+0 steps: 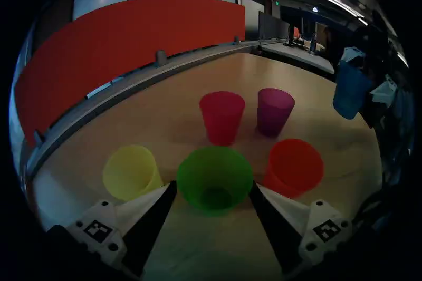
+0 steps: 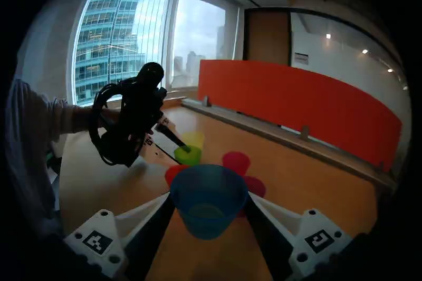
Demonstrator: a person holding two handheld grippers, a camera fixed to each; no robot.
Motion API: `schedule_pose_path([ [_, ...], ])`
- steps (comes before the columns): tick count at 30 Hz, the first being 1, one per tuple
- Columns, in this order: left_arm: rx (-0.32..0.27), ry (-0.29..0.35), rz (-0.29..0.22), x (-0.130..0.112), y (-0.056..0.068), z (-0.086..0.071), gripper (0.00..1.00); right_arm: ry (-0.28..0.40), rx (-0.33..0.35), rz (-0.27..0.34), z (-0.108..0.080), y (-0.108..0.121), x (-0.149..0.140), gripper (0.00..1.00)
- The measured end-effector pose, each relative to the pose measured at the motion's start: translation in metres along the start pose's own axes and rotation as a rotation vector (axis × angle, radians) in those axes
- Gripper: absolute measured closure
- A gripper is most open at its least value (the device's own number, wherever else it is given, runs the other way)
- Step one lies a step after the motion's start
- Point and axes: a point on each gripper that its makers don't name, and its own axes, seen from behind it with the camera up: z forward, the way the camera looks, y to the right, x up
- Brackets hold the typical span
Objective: Pour water
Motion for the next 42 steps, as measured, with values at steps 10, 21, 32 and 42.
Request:
schedule_pose_path([
  [10, 0.003, 0.007, -0.002, 0.002, 0.002, 0.005, 0.01, 0.008, -0.019, 0.001, -0.007, 0.007, 0.000, 0.09],
  [21, 0.007, 0.020, -0.010, 0.006, 0.002, 0.002, 0.14, 0.021, -0.025, 0.000, -0.010, 0.008, 0.005, 0.09],
  [32, 0.029, 0.085, -0.016, 0.022, 0.001, -0.019, 0.14, 0.042, -0.026, 0.003, -0.011, 0.008, 0.020, 0.09],
  [42, 0.069, 0.181, 0.001, 0.044, 0.004, -0.053, 0.14, 0.054, -0.015, -0.006, -0.008, 0.005, 0.034, 0.09],
])
